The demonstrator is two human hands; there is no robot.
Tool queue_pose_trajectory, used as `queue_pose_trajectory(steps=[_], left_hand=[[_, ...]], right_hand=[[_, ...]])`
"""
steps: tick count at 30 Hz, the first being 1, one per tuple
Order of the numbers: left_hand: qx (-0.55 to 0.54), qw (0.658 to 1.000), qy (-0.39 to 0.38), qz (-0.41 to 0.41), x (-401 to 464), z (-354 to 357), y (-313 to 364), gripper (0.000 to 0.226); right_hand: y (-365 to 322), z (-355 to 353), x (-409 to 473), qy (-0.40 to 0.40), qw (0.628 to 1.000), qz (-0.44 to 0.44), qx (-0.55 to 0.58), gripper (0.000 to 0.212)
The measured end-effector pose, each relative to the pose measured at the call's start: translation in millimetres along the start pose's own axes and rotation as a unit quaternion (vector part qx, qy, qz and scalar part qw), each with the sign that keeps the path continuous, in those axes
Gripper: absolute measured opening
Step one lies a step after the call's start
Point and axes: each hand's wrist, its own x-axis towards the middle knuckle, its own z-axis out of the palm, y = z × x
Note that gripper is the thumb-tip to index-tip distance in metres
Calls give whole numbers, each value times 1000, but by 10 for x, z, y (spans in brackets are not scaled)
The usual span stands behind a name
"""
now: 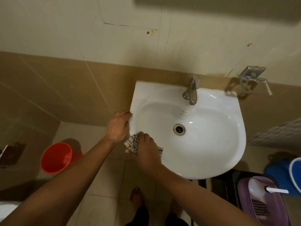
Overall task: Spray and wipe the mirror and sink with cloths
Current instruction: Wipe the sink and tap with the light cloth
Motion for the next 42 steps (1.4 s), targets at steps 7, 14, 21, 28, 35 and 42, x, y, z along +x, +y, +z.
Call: queue_pose_trajectory(steps=[7, 14, 21, 28, 35, 42], left_hand=[[-124, 991, 14, -56, 311, -100, -90, 32], [-141, 988, 10, -57, 380, -46, -16, 32], [-57, 995, -37, -79, 380, 120, 85, 43], [12, 989, -46, -138, 251, 385, 388, 78], [57, 987, -31, -148, 239, 458, 482, 84], [62, 987, -10, -149, 240, 550, 431, 85]], right_hand=[[-450, 91, 869, 63, 969, 180, 155, 86], [-255, -75, 818, -18, 951, 193, 240, 101], [493, -245, 95, -211, 964, 108, 120, 72], [1524, -603, -332, -199, 971, 65, -111, 83], [2455, -1225, -123, -207, 915, -17, -345, 67], [3193, -1692, 467, -150, 810, -274, -497, 52]])
